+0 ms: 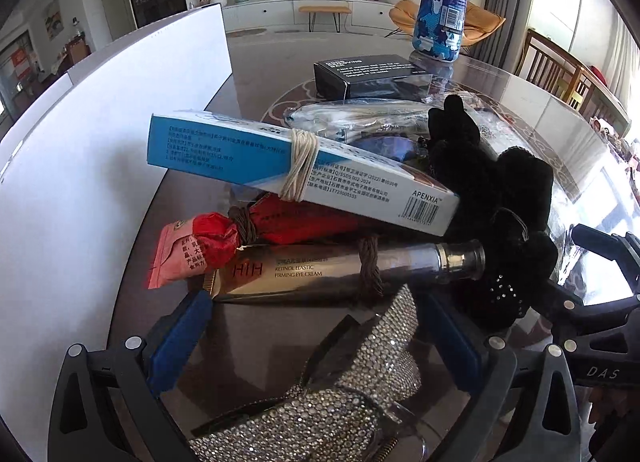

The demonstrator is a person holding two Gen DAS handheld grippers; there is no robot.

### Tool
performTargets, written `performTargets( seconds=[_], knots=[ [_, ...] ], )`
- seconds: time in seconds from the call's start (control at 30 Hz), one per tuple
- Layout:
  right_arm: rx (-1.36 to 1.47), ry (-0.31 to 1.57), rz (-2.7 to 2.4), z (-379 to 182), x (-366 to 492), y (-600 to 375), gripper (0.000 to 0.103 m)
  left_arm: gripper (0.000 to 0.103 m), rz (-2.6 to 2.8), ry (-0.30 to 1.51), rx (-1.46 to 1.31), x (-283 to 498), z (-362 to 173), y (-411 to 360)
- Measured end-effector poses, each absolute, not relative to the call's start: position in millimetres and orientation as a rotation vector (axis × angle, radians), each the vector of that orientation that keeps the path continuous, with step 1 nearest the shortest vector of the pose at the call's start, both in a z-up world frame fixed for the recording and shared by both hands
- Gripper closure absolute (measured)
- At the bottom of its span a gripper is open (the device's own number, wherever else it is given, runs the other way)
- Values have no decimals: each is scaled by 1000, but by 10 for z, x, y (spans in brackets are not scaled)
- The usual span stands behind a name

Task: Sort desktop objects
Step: 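Move left gripper to rhinestone bow while right gripper approaches bagged phone case, then close the left gripper on the silver rhinestone bow clip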

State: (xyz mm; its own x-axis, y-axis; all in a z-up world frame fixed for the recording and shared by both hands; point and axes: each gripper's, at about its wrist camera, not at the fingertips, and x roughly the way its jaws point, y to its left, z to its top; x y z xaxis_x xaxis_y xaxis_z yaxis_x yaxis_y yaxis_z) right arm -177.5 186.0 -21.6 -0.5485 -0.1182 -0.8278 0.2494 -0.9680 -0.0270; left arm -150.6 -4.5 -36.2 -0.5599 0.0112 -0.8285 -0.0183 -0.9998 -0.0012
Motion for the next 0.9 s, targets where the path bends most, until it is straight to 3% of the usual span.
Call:
performTargets(
  seconds=[0.9],
  knots=[
    [1353,152,-2646,-246,-2105,1837,0,0,2750,17,-1446,-1673,-403,-38]
  ],
)
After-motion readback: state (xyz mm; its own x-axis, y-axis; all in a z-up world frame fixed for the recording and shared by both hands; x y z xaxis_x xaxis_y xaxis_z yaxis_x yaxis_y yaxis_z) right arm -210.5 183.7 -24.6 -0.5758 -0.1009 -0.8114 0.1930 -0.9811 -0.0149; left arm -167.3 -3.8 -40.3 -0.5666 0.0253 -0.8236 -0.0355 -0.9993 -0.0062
